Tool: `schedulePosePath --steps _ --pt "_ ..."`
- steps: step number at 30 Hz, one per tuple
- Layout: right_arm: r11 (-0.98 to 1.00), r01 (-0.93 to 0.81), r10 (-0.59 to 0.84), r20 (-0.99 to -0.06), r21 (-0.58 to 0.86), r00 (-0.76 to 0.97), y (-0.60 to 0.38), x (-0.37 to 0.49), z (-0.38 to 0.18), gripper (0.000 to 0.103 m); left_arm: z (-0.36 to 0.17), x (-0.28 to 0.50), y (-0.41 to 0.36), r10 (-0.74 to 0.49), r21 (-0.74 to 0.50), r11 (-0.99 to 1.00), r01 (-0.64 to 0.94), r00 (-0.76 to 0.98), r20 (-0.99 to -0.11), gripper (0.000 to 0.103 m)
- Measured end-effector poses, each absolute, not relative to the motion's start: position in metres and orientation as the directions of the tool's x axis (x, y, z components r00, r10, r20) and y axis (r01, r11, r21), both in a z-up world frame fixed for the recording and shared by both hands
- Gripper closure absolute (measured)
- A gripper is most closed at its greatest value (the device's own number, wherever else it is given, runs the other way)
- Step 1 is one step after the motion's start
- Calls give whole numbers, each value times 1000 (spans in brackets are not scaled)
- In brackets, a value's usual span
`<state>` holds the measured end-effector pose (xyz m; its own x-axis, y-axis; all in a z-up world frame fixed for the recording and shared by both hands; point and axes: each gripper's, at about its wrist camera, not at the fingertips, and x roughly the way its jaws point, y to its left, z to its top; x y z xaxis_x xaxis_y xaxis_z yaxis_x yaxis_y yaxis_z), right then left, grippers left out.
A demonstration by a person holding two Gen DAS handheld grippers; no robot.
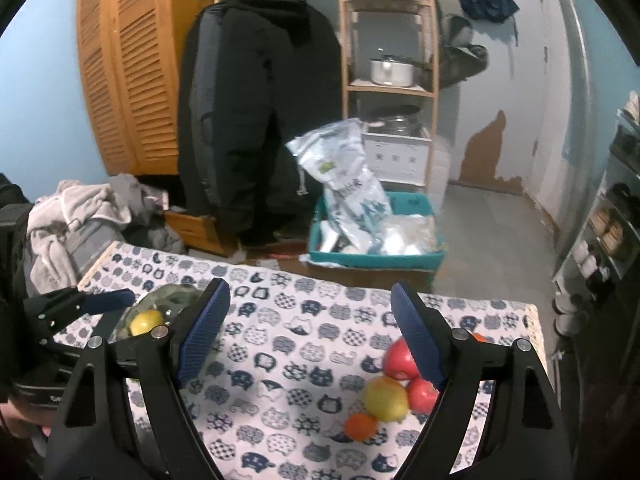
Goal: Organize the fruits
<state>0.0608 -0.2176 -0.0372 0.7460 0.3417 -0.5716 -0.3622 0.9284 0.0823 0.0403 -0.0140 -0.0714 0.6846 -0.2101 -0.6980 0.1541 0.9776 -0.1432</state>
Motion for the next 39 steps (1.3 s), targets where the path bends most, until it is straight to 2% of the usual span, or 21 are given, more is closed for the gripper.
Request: schedulePosePath --steps 23,39 --pt "975 -192 214 -678 109 704 -317 73 -92 20 -109 74 -117 -288 -133 942 309 538 -792 24" --pt "988 -93 157 -765 127 625 -357 99 -144 20 -176 115 -167 -338 -210 917 340 379 -862 22"
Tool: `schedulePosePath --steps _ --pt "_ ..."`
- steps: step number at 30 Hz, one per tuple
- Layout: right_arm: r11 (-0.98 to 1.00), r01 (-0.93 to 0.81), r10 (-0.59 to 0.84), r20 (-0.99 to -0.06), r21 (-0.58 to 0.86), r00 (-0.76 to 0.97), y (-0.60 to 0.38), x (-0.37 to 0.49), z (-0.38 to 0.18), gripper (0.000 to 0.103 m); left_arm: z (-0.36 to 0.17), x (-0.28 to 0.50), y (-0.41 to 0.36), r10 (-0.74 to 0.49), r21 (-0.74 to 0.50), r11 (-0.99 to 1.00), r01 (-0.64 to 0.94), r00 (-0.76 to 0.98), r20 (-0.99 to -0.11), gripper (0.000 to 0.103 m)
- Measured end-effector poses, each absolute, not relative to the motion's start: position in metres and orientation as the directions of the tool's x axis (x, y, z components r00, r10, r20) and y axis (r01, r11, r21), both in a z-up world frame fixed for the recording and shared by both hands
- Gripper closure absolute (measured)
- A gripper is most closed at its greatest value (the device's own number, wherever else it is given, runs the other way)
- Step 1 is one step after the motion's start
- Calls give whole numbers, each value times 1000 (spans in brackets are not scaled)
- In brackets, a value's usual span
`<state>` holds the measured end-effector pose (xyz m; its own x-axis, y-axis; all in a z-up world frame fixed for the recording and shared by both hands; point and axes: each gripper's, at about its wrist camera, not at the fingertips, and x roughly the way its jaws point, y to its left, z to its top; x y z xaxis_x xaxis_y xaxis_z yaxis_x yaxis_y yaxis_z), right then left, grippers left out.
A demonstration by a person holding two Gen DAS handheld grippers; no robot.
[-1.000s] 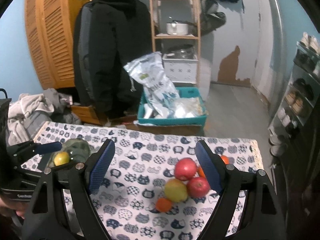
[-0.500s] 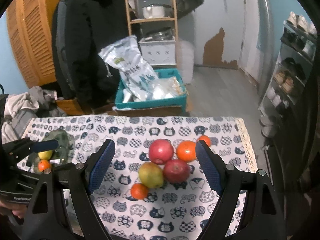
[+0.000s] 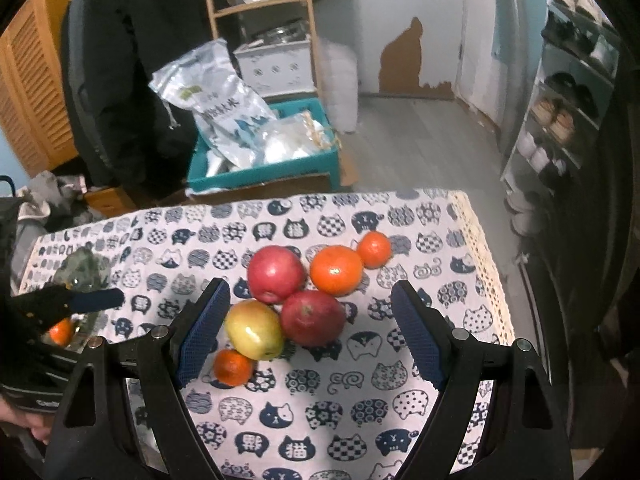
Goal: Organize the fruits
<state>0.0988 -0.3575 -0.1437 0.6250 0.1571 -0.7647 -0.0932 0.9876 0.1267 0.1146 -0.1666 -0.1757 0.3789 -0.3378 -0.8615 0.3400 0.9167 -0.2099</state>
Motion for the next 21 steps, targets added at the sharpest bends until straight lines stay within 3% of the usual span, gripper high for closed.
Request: schedulePosePath --steps 21 --pt "989 -7 133 -859 149 494 -385 129 -218 20 -261 153 -214 -352 -244 883 401 222 -909 22"
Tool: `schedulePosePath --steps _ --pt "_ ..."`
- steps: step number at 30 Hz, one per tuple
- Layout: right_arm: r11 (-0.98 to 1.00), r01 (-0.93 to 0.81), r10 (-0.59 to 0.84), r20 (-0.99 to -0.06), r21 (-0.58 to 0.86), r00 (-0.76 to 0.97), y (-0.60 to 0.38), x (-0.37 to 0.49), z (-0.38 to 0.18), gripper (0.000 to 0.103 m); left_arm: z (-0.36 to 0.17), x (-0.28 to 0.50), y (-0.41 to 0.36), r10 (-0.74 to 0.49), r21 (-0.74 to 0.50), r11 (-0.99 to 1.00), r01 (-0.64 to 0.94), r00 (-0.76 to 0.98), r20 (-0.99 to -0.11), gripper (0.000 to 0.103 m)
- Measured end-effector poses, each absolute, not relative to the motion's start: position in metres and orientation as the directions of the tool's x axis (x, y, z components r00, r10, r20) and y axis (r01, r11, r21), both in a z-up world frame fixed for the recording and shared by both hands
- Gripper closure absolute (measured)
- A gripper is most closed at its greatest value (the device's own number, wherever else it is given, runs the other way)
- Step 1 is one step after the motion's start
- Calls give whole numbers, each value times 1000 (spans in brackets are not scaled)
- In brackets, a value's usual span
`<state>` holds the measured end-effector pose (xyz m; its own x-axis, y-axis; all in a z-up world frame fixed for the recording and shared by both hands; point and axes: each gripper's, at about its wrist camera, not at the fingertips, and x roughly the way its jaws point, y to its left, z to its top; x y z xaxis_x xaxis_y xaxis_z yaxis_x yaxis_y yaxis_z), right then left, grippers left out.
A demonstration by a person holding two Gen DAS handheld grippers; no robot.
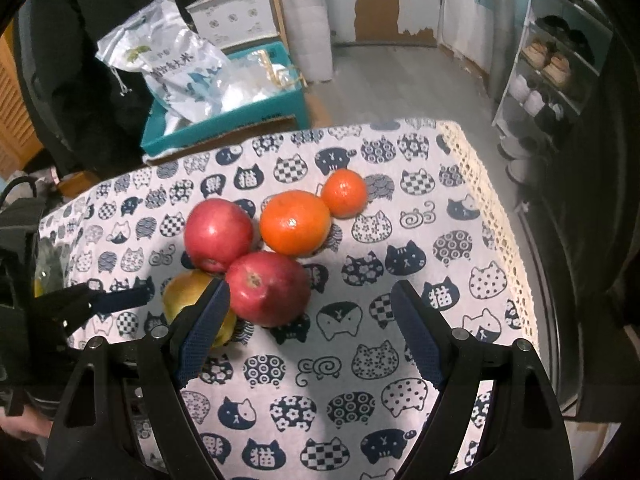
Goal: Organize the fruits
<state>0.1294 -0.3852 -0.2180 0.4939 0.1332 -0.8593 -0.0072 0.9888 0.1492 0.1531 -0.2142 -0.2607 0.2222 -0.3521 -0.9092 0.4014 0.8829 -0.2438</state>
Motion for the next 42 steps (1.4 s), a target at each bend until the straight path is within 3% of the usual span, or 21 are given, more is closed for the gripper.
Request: schedulePosePath --steps 14,34,42 --pt "988 4 138 -886 156 443 -383 143 -242 20 -299 171 -225 -340 -248 873 421 159 -927 19" --pt "980 -58 198 -907 190 372 -352 165 -271 20 -280 160 -194 -343 -238 886 397 218 -914 20" --pt "981 -79 194 -927 178 320 -332 179 -294 20 -266 160 -176 -336 -217 894 393 265 -904 33"
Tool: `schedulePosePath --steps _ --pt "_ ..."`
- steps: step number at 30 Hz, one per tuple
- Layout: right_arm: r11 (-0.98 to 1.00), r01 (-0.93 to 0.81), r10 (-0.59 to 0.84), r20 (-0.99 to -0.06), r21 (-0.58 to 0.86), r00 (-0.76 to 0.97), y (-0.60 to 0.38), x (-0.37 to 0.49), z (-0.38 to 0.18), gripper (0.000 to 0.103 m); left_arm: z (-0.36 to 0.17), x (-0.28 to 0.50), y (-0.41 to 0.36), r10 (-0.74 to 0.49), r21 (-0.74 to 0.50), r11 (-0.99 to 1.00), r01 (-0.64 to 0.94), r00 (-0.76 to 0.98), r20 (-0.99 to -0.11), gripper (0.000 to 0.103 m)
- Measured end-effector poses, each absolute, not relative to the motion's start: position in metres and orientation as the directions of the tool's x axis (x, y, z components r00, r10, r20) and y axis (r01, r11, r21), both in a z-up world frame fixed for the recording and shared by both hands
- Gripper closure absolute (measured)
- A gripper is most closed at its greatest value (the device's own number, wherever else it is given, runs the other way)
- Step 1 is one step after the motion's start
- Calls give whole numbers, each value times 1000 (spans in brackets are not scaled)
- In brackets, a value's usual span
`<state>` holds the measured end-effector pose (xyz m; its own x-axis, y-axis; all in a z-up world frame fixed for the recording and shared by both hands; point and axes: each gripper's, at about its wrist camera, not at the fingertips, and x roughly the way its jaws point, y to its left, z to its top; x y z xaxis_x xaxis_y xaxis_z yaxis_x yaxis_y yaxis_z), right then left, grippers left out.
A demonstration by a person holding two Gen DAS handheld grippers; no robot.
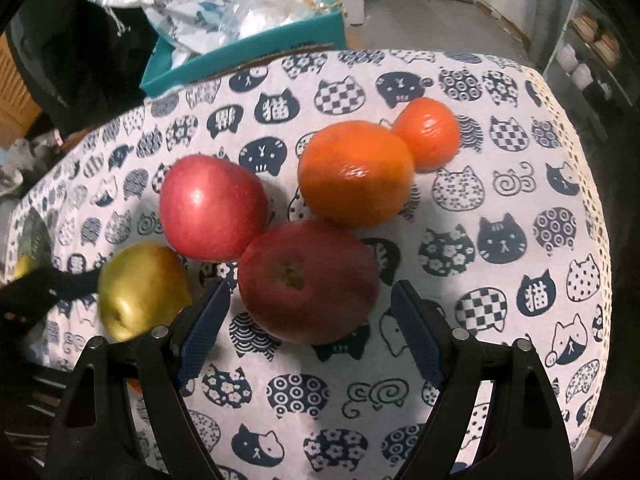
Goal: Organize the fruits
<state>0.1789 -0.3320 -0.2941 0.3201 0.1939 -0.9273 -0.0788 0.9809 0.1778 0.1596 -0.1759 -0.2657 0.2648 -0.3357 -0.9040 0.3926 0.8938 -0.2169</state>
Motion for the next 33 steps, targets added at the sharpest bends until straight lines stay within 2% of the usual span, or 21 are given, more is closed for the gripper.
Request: schedulePosePath --steps 8,10,18,33 --pt "989 -89 141 -948 121 286 -319 188 -319 20 -268 165 -171 -372 -254 885 391 263 -890 33" --pt "988 -95 145 -947 123 287 -319 187 -323 26 -272 166 -172 -369 -254 887 386 259 -893 32" --pt "990 -84 134 -947 114 292 -329 176 -323 26 -289 176 -178 -359 -259 890 375 230 -904 32" --pt "993 -92 105 -914 75 392 -335 153 -290 27 -285 168 -180 -320 -200 901 385 277 -906 34"
